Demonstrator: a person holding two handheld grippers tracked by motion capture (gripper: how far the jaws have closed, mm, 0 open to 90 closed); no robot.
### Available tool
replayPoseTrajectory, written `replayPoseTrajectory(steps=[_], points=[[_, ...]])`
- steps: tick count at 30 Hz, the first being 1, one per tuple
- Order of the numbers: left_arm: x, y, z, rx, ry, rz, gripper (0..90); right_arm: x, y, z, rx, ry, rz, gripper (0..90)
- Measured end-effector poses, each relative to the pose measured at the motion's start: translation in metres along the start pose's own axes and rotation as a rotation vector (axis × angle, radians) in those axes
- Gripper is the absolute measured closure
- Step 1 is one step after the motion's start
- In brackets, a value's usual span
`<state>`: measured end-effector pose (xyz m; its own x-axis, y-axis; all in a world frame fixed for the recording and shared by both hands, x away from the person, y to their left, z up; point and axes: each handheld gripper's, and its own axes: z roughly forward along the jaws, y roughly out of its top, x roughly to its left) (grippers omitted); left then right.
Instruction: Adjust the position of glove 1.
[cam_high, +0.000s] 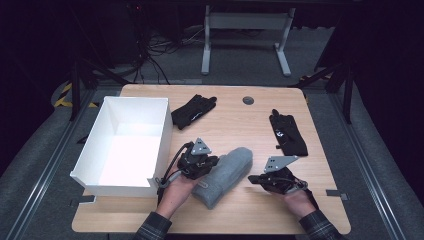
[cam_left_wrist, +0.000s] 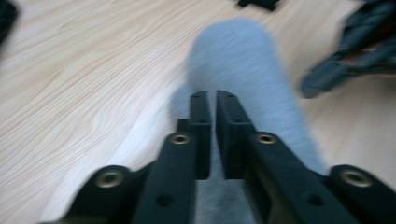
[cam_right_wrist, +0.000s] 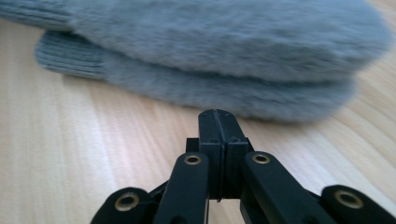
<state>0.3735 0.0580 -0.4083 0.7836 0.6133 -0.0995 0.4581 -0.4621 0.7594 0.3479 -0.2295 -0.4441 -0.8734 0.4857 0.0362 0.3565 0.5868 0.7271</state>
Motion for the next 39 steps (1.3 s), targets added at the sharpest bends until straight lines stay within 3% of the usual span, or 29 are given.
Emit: replayPoseTrajectory(steps=[3, 6, 11, 16, 24, 29, 31, 32, 36, 39], points=[[0.008, -0.007, 0.007, 0.061, 0.024, -0.032, 90.0, 0.007, 0.002, 0.006, 0.012, 0.025, -0.015, 90.0], [0.011, -0.014, 0.014, 0.113, -0.007, -0.056, 90.0, 0.014, 0.005, 0.017, 0.025, 0.046, -0.030, 90.0], [0.007, -0.015, 0.018, 0.134, -0.020, -0.048, 90.0, 0.016, 0.009, 0.026, 0.039, 0.053, -0.036, 90.0], [0.001, -0.016, 0.020, 0.135, -0.058, -0.057, 90.0, 0.015, 0.012, 0.035, 0.056, 0.038, -0.033, 90.0], [-0.004, -0.015, 0.021, 0.139, -0.085, -0.055, 89.1, 0.000, 0.010, 0.030, 0.058, -0.015, 0.003, 90.0], [0.002, -0.014, 0.017, 0.105, -0.063, -0.065, 74.4, -0.005, 0.007, 0.024, 0.054, -0.027, 0.015, 90.0], [0.004, -0.013, 0.014, 0.087, -0.066, -0.076, 64.0, -0.006, 0.006, 0.023, 0.052, -0.029, 0.018, 90.0], [0.006, -0.012, 0.012, 0.064, -0.072, -0.084, 64.0, -0.006, 0.006, 0.022, 0.051, -0.030, 0.017, 90.0], [0.006, -0.006, 0.008, 0.016, -0.126, -0.090, 46.2, -0.008, 0.004, 0.019, 0.053, -0.036, 0.024, 90.0], [0.001, -0.004, 0.015, 0.030, -0.155, -0.063, 30.7, -0.010, 0.003, 0.017, 0.054, -0.044, 0.025, 90.0]])
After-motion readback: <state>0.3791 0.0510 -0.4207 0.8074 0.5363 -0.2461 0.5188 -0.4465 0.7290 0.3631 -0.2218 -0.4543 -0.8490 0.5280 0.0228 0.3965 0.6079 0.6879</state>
